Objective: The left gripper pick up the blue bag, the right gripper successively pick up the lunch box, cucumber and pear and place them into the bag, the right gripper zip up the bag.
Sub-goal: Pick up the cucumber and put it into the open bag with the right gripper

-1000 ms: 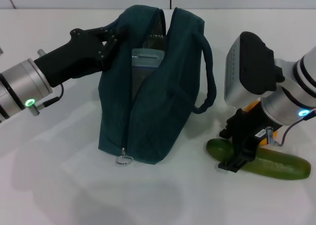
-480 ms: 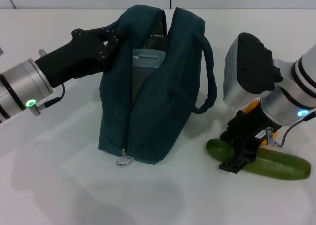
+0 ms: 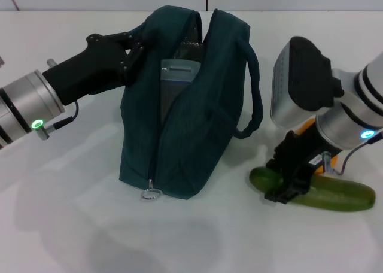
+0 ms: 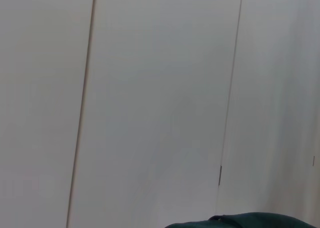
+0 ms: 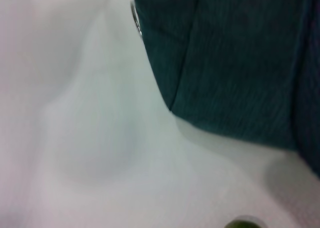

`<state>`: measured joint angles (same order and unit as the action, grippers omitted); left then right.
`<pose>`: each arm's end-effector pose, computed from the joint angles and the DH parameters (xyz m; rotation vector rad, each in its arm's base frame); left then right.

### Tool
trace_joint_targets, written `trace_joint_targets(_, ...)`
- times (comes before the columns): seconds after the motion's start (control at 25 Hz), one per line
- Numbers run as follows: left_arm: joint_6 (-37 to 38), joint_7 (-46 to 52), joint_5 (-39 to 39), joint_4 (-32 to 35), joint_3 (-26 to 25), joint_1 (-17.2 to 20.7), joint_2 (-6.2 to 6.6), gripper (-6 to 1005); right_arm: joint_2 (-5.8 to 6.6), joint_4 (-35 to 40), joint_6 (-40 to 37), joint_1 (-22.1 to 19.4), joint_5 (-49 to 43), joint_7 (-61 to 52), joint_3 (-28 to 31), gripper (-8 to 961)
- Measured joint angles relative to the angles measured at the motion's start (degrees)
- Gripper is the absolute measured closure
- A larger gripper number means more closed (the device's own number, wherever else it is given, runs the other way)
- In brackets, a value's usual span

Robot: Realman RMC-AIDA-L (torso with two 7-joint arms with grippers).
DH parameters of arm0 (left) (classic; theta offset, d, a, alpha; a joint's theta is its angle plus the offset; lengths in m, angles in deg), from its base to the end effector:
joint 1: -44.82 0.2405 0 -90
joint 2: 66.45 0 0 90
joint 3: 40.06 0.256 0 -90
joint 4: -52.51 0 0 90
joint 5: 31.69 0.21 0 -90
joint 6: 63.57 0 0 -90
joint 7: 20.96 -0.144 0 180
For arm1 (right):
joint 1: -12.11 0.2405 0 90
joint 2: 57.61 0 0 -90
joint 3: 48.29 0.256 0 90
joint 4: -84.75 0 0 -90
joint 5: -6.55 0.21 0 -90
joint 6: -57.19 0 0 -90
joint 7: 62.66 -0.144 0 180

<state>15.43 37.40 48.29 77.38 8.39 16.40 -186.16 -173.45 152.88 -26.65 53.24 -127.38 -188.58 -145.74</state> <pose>-0.2547 0.3468 -0.0081 -2.3004 -0.4862 -1.0307 0.1485 0.3387 -0.0600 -3.0257 0.2025 -0.6269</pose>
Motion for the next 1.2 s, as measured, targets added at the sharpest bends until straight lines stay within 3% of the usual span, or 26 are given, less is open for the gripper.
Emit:
trace_joint_targets(0.12,0.02,0.01,0.00,0.05,-0.10,0.15,0.00,956,0.13,1.47,-0.70,-0.30,0.83,0.61,2.14,361)
trace_joint_targets(0.48,0.02,0.00,-0.50,0.38,-0.20,0.40,0.00,956,0.40,3.10,-7.56,-2.50,11.52,9.26,19.35,362)
trace_joint_targets(0.64,0.01,-0.07,-0.74,0.42,-0.23,0.47,0.00,956,0.47,3.26,-9.31,-3.81,16.46,12.36,24.35,362)
trace_joint_targets(0.92,0.01,-0.32,-0.83,0.52,-0.16,0.52,0.09,956,0.44,3.51,-10.09,-6.23,22.12,15.53,29.15,366)
trace_joint_targets(1.2,0.01,-0.47,-0.88,0.59,0.06,0.48,0.09,956,0.44,3.87,-9.98,-6.66,24.91,16.39,30.31,370)
